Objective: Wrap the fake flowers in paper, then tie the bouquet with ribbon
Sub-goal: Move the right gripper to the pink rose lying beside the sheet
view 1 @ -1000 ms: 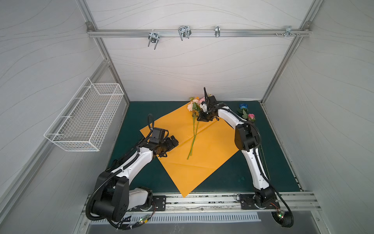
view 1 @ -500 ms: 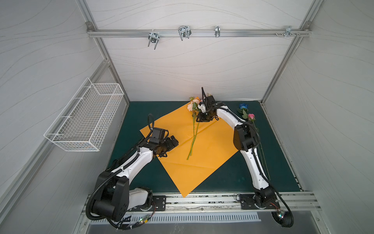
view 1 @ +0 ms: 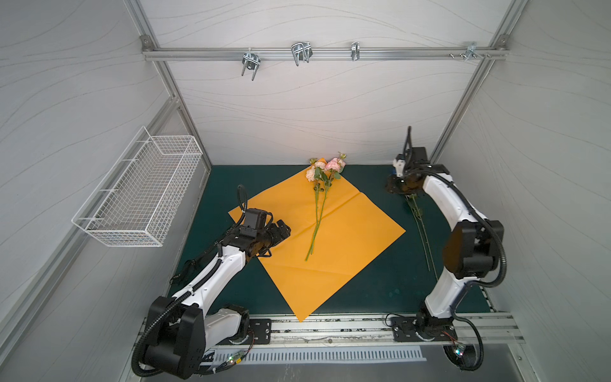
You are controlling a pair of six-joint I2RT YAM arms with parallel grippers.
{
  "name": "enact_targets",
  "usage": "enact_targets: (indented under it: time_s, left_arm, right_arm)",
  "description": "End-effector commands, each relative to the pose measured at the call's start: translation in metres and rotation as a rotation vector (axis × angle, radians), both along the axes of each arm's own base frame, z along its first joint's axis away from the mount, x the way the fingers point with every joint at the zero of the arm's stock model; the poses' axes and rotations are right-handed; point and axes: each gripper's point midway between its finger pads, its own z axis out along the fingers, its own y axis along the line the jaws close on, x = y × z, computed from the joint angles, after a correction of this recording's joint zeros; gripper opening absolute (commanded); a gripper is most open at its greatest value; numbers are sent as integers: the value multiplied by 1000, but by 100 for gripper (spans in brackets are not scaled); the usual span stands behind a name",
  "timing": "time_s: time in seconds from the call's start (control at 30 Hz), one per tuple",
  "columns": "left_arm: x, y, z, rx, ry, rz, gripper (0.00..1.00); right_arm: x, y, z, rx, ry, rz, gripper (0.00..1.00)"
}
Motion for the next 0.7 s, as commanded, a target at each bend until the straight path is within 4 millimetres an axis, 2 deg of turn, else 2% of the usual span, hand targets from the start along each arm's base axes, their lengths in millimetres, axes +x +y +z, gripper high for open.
enact_targets:
  time_s: [0.0, 0.13, 0.23, 0.4, 0.67]
  left_arm:
    - [0, 1, 1, 1, -2, 4, 97]
    - [2, 0, 2, 2, 1, -5, 97]
    - [3, 0, 3, 6, 0, -9, 97]
    - [5, 0, 1, 13, 7, -8, 97]
    - [5, -1, -1, 11, 14, -13, 97]
  right_arm:
    - [-16, -48, -39, -50, 95, -117, 52]
    - [-20, -94, -63, -78, 156, -228, 53]
    - [-25, -118, -83, -85, 230, -296, 51]
    - [-36, -129, -107, -87, 317, -338, 45]
    - [-62, -135, -130, -93, 398, -378, 44]
